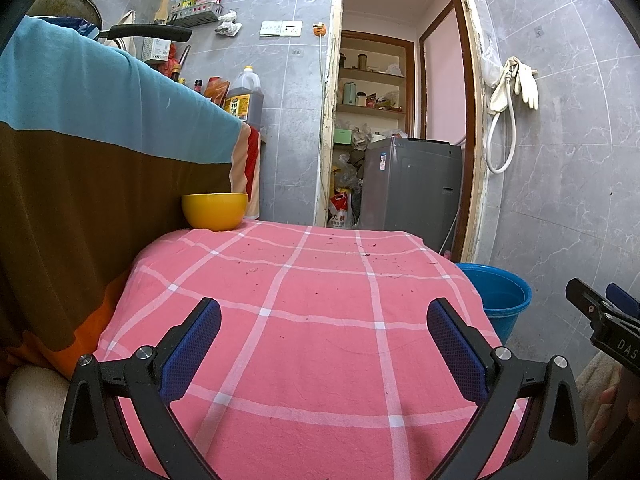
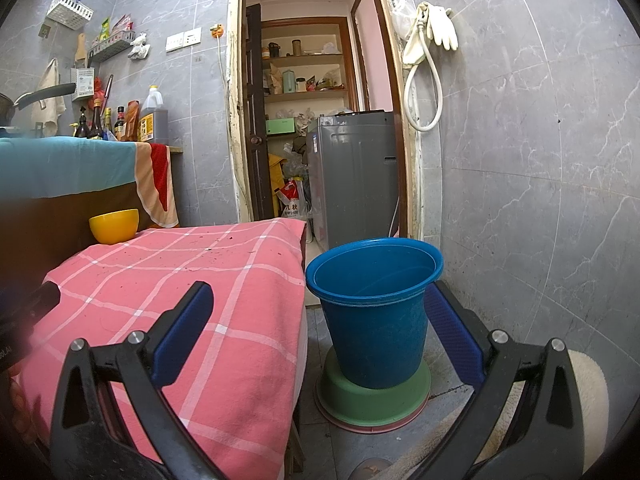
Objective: Collect trash
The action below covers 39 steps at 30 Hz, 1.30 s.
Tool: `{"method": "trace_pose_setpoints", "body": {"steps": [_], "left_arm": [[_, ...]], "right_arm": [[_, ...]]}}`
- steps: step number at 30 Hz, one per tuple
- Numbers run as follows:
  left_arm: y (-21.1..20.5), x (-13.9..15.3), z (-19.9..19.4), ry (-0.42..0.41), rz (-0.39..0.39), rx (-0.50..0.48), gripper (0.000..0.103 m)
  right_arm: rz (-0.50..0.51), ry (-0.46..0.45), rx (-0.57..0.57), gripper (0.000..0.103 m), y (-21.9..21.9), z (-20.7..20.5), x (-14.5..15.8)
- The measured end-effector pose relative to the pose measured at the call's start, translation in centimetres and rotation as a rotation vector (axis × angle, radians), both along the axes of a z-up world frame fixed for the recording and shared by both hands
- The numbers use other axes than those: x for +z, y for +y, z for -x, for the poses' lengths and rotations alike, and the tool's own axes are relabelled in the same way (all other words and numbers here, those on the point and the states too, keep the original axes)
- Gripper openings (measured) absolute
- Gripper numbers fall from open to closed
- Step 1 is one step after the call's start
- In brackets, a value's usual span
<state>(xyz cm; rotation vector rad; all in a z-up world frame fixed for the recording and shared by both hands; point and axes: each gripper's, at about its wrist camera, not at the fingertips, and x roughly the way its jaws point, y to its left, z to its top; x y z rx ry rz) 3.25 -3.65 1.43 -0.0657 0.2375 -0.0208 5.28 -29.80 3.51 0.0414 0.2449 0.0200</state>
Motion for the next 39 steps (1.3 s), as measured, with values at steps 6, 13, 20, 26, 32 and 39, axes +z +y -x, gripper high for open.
{"method": "trace_pose_setpoints", "body": {"steps": [6, 13, 20, 26, 32, 39], "left_arm": [[0.02, -0.01, 0.0, 0.0, 0.001, 0.0, 0.101], [0.02, -0.04, 0.01, 0.0, 0.0, -0.001, 0.101], [0.01, -0.05, 0.01, 0.0, 0.001, -0.001, 0.101], [0.02, -0.05, 0.0, 0.001, 0.0, -0.001, 0.101], [-0.03, -0.05, 0.03, 0.0, 0.0, 0.001, 0.101], [0.35, -0.04, 0.06, -0.003, -0.005, 0.02, 0.101]], "right_arm": [[0.0, 0.0, 0.0, 0.103, -0.01, -0.01, 0.0], [-0.001, -0.001, 0.0, 0.103, -0.02, 0.0, -0.01], [-0.002, 0.0, -0.002, 0.103, 0.01, 0.06, -0.02], [-0.003, 0.0, -0.002, 0.103, 0.01, 0.09, -0.01], [-0.004, 0.001, -0.003, 0.103, 0.02, 0.09, -0.02], [-0.004, 0.0, -0.003, 0.103, 0.0, 0.11, -0.03]]}}
